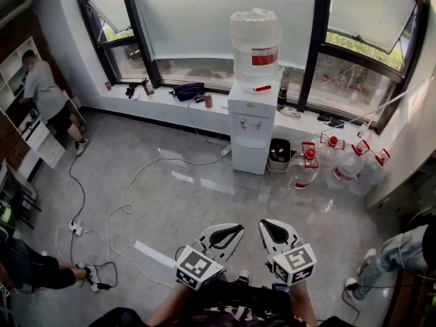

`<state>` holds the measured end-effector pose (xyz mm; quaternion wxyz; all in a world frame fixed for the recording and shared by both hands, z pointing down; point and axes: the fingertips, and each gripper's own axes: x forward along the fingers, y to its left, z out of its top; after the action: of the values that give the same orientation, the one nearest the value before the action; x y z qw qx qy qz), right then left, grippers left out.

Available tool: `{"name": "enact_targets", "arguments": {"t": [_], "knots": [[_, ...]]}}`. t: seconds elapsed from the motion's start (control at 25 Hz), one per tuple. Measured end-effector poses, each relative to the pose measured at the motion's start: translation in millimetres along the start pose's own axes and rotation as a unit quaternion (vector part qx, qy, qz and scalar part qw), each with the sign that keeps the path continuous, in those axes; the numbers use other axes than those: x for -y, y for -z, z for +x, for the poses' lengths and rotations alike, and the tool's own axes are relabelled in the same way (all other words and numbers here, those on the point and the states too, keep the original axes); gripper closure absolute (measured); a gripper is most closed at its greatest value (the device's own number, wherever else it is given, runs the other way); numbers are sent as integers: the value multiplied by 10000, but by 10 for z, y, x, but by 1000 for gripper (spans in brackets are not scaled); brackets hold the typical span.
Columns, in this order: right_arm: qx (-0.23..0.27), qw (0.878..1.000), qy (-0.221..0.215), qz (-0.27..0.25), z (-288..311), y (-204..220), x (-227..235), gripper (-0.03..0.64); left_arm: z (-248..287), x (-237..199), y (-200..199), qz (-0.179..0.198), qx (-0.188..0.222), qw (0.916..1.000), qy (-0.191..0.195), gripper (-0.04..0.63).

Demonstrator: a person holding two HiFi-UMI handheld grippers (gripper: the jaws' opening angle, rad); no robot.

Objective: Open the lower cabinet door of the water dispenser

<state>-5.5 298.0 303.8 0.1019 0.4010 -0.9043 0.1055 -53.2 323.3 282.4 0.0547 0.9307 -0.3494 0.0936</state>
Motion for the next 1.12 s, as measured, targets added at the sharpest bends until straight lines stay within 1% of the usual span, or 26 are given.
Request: {"name": "enact_targets", "arguments": {"t": [0.32, 0.64, 0.88, 1.0, 1.12], "knots": [[109, 9998, 158, 88, -93, 0, 9, 606, -36, 77, -48, 98, 47, 9999, 23, 569], [138, 9997, 179, 125, -130, 5, -25, 606, -52, 81, -34, 143, 13, 9999, -1, 569], [248, 9992, 164, 277, -217, -19, 1, 606, -54, 73, -97, 153, 36, 9999, -63, 569], [215, 9991, 143, 349, -215, 33, 18, 606, -61, 63, -104, 143, 33, 9998, -94, 569], [172, 9989, 133, 421, -180, 109, 30, 606, -87, 43, -46, 148, -61, 9998, -122, 569]]}}
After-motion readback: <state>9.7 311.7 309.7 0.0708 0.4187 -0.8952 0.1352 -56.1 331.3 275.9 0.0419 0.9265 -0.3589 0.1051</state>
